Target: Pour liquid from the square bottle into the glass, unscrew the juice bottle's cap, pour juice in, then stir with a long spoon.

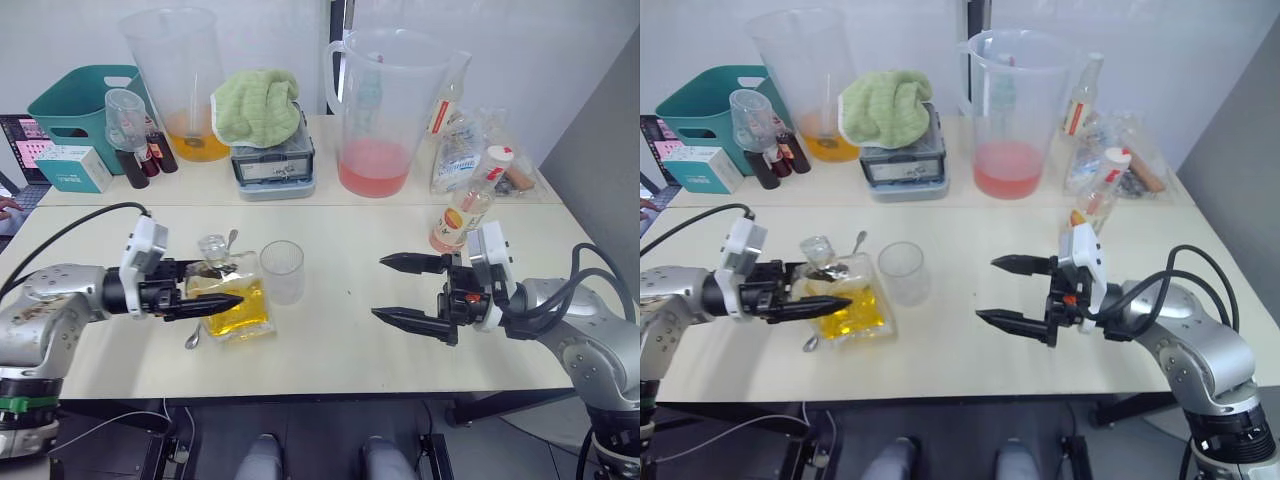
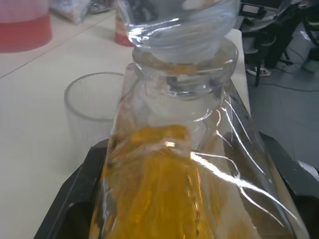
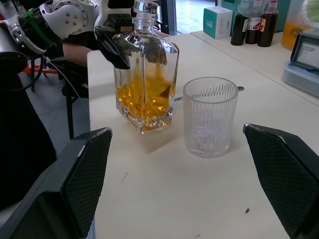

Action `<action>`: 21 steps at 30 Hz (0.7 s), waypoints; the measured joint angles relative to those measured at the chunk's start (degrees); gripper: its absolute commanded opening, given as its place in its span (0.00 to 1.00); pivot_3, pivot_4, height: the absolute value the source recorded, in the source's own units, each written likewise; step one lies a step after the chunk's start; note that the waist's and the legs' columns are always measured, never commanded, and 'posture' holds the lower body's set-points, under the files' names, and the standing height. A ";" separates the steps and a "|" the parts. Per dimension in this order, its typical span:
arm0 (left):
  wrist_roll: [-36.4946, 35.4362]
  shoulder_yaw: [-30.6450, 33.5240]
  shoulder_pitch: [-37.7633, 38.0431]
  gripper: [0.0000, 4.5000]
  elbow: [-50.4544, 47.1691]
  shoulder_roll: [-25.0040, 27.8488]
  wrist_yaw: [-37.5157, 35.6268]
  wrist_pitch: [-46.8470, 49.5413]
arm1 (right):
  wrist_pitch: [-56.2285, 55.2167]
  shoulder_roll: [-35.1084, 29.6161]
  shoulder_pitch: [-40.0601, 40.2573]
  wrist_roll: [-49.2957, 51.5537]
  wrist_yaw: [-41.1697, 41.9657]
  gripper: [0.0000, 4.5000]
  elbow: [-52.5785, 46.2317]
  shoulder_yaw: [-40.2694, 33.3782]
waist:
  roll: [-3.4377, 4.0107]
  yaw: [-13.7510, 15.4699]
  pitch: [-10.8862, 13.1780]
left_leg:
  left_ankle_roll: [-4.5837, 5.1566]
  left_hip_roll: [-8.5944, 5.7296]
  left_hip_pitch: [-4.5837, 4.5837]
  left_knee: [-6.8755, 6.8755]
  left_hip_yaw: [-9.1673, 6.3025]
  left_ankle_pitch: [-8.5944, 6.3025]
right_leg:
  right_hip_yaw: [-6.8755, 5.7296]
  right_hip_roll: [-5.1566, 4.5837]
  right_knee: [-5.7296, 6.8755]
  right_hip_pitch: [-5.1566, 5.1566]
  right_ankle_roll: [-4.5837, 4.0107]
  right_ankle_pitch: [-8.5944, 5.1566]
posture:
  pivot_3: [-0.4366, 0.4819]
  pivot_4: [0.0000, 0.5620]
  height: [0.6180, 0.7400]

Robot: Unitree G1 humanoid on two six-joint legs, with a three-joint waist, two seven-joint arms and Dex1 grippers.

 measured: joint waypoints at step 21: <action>10.36 -9.92 1.42 0.86 -0.08 -6.00 -0.95 -17.11 | 2.01 0.00 -0.62 0.35 -2.54 1.00 -0.75 -0.04 | 0.01 0.75 -0.01 | 0.00 0.02 0.10 0.03 0.01 0.00 | 0.01 0.03 0.01 0.09 -0.01 0.01 | 0.48 0.27 1.00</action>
